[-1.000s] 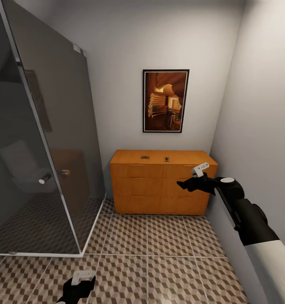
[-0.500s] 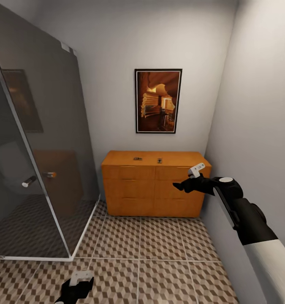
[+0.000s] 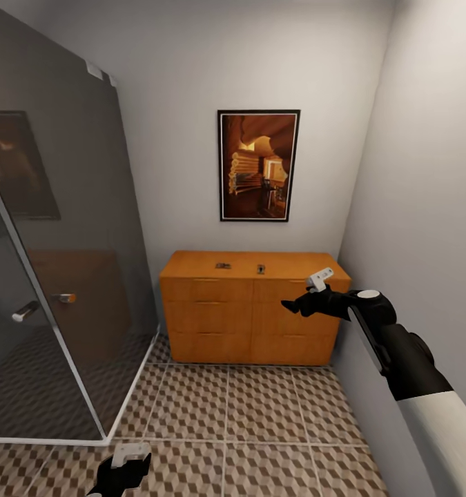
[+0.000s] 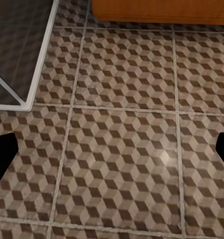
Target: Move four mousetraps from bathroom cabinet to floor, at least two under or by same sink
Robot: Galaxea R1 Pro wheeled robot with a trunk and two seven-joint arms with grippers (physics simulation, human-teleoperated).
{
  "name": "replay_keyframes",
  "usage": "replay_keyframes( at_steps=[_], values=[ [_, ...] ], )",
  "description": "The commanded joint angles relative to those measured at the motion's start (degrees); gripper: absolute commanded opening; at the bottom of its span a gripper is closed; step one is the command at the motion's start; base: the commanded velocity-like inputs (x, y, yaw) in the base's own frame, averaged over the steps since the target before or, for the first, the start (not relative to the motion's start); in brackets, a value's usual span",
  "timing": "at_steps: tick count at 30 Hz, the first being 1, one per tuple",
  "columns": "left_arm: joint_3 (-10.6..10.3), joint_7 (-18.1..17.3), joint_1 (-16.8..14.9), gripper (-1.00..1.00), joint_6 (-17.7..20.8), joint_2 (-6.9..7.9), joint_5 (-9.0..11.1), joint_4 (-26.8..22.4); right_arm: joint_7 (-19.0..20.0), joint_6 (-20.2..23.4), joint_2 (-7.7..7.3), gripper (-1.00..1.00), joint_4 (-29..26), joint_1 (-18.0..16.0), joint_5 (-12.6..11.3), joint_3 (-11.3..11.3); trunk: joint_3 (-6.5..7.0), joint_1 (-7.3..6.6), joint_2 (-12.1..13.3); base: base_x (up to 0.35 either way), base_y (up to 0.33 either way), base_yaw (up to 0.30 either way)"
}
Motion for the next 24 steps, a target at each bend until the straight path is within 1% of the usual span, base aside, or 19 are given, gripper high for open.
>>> replay_keyframes(
  at_steps=[1, 7, 15, 24],
  values=[
    [-0.5, -0.1, -0.1, 1.0, -0.4, 0.15, 0.5, 0.2, 0.3, 0.2, -0.03, 1.0, 0.0, -0.1, 0.3, 0.1, -0.11, 0.06, -0.1, 0.261, -0.001, 0.0],
    [-0.5, -0.1, -0.1, 1.0, -0.4, 0.38, 0.5, 0.2, 0.3, 0.2, -0.02, 1.0, 0.1, -0.1, 0.3, 0.0, -0.11, 0.06, -0.1, 0.261, -0.063, 0.0],
    [-0.5, -0.1, -0.1, 1.0, -0.4, 0.47, 0.5, 0.2, 0.2, 0.2, -0.02, 1.0, 0.3, 0.0, 0.3, 0.1, -0.17, 0.06, -0.1, 0.26, -0.187, 0.006],
    [-0.5, -0.1, -0.1, 1.0, -0.4, 0.51, 0.5, 0.2, 0.2, 0.2, -0.02, 1.0, 0.3, 0.0, 0.3, 0.1, -0.83, 0.06, -0.1, 0.254, -0.209, 0.117]
  ],
)
